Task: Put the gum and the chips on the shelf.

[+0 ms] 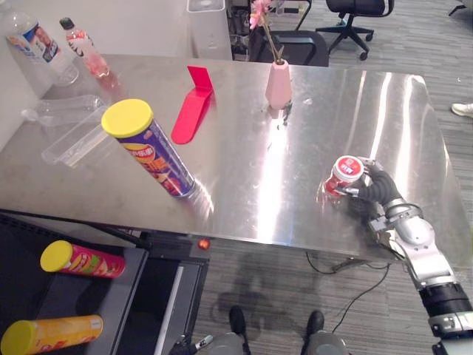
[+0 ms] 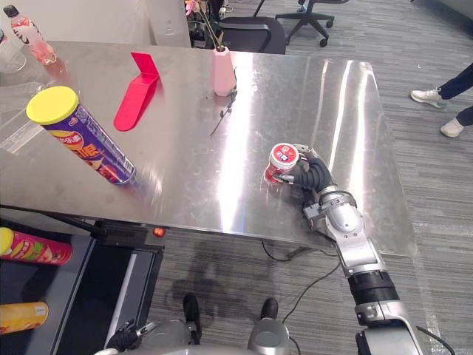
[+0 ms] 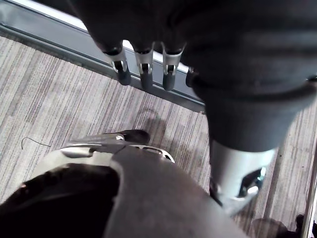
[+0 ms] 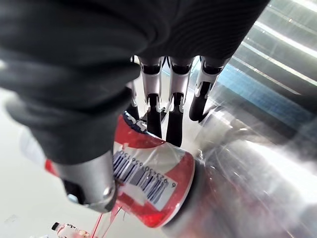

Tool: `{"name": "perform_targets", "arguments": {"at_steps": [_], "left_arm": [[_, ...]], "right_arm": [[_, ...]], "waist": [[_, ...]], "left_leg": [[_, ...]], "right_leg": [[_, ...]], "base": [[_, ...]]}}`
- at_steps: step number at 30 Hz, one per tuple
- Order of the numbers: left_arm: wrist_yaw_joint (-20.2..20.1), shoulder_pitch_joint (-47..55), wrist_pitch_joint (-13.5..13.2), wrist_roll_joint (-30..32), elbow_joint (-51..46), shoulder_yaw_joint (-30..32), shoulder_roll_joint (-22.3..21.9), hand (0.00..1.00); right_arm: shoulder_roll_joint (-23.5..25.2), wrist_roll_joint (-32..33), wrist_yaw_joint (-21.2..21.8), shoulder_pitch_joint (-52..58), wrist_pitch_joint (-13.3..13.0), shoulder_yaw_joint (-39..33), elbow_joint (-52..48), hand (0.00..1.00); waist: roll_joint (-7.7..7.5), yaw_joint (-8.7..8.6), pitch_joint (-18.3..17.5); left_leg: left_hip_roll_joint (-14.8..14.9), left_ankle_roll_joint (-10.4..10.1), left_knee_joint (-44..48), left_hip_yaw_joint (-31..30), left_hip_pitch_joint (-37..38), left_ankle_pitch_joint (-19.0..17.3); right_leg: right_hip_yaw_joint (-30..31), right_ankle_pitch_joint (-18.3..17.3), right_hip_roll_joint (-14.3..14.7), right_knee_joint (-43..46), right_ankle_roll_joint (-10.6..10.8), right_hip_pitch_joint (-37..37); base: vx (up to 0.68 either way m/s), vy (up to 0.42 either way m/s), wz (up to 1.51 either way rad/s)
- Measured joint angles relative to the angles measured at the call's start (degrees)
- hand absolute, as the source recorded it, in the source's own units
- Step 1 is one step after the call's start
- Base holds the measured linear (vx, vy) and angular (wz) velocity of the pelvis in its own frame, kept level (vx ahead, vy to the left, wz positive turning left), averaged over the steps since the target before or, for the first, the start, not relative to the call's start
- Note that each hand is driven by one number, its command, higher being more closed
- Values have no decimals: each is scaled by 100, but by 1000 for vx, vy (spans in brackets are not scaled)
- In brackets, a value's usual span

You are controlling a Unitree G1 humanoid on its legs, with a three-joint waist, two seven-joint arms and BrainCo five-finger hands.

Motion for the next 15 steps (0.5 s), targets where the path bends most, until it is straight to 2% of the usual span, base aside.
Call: {"name": "perform_targets", "arguments": {"at_steps": [6,10,15], "left_arm": [[11,1,30,13,-45,1,3,0],[36,15,30,44,-68,9,3,0],[73,71,-10,44,-94,64,1,0]], "right_arm": [[0,10,-65,3,26,-5,-24,100],[-1,90,24,76,125,-252,-650,100],[-3,617,176,208,153,-662,-1445,100]], "waist": [[-7,1,-4],[-21,-18,-12],[-106,-30,-110]], "left_leg": [[4,0,-1,7,45,0],[12,-1,0,11,90,-1],[46,-5,-15,90,162,-5]], "right_leg": [[10,0,1,0,0,37],[13,1,7,-9,1,89],[94,2,29,-2,1,114]], "base": [[0,0,0],[0,0,0],[-5,-6,-7]]}}
